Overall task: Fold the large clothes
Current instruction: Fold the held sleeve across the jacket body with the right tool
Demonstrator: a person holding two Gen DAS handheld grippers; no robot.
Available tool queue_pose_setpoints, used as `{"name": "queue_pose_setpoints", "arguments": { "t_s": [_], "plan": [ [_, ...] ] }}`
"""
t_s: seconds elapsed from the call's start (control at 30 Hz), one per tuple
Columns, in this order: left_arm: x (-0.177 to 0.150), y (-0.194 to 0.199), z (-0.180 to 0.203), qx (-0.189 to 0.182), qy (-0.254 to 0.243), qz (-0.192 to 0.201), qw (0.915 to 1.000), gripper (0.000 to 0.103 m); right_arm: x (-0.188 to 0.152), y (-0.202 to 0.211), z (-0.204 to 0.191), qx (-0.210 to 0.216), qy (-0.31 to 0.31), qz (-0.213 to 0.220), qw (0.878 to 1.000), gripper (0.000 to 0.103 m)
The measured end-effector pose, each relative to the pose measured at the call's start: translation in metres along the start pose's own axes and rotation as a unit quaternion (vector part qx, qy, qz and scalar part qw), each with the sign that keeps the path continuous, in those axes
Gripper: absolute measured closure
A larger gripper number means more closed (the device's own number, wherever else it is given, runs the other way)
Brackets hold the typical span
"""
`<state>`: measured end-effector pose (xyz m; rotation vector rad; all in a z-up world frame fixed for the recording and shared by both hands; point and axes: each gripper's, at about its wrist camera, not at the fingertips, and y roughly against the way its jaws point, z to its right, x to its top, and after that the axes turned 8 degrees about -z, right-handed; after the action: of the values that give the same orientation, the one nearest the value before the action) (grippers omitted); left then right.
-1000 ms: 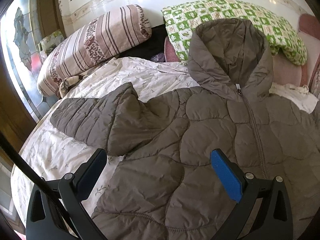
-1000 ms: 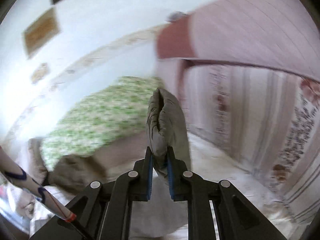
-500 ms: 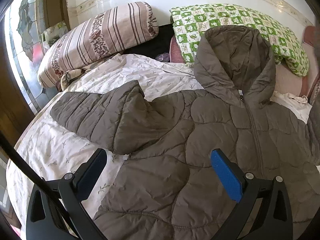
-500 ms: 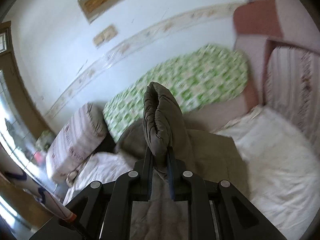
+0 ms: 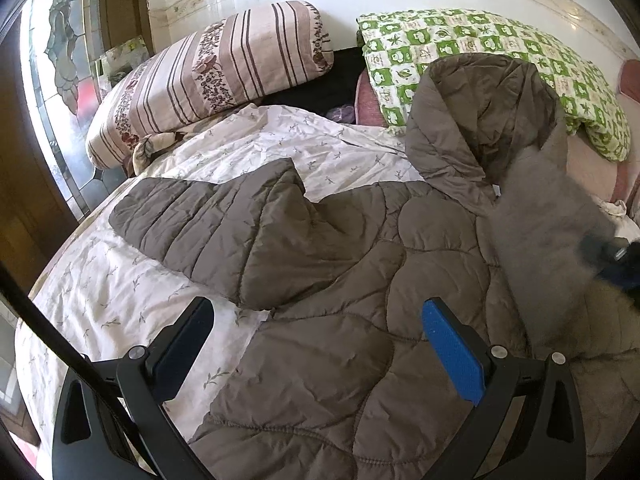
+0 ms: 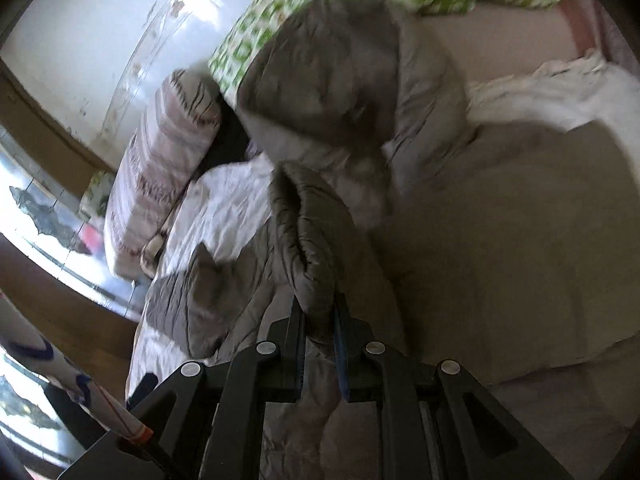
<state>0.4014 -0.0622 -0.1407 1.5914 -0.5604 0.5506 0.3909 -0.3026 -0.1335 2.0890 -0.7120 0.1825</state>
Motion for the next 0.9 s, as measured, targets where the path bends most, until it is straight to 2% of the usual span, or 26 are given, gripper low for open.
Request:
{"name": "queue_pose_setpoints", "arguments": {
  "t_s": [0.13,0.2,0.3,0.37,0.43,0.53,0.6,0.63,0.67,0.7,0.73,0.77,0.8,0.9],
  "plan": [
    [0.001,-0.002,-0.003,0.001,0.009,-0.001,1.0000,0.000,-0.007,-0.016,-0.012,0.023,0.021,-0.034,0.999,0.073],
    [0.002,-0.003,-0.004,0.000,0.011,-0.004,0.9999,0.000,-0.010,-0.005,-0.015,0.032,0.034,-0.020,0.999,0.067],
    [0.002,-0.002,-0.004,-0.001,0.013,-0.003,0.9999,0.000,-0.014,0.026,-0.009,0.039,0.037,0.022,0.998,0.053],
    [0.003,-0.002,-0.003,-0.001,0.014,-0.002,0.9999,0.000,-0.016,0.044,0.010,0.023,0.021,0.060,0.998,0.053],
    [0.003,-0.003,-0.001,-0.001,0.012,-0.004,0.9999,0.000,-0.017,0.053,0.032,0.013,0.000,0.076,0.997,0.053],
    [0.005,-0.004,0.005,0.003,0.005,-0.002,1.0000,0.000,-0.018,0.063,0.068,-0.045,-0.034,0.108,0.993,0.053],
    [0.007,-0.009,0.008,0.006,0.004,0.000,1.0000,0.000,-0.015,0.061,0.096,-0.078,-0.057,0.108,0.989,0.053],
    [0.009,-0.013,0.011,0.003,0.002,-0.003,1.0000,0.000,-0.012,0.058,0.106,-0.096,-0.063,0.106,0.988,0.054],
    [0.011,-0.020,0.014,0.001,-0.006,-0.015,0.9999,0.000,-0.009,0.051,0.118,-0.124,-0.071,0.097,0.985,0.060],
    [0.012,-0.026,0.017,0.000,-0.013,-0.026,0.9996,0.000,-0.006,0.044,0.129,-0.139,-0.081,0.079,0.984,0.071],
    [0.012,-0.034,0.021,0.000,-0.021,-0.038,0.9991,0.000,-0.005,0.040,0.138,-0.144,-0.088,0.066,0.983,0.076],
    [0.012,-0.041,0.025,0.002,-0.028,-0.047,0.9985,0.000,-0.004,0.034,0.145,-0.152,-0.094,0.057,0.982,0.086],
    [0.012,-0.050,0.028,0.007,-0.037,-0.058,0.9976,0.000,-0.003,0.029,0.152,-0.165,-0.101,0.050,0.980,0.088],
    [0.006,-0.075,0.034,0.008,-0.047,-0.092,0.9946,0.000,-0.003,0.022,0.160,-0.163,-0.112,0.042,0.979,0.088]
  ]
}}
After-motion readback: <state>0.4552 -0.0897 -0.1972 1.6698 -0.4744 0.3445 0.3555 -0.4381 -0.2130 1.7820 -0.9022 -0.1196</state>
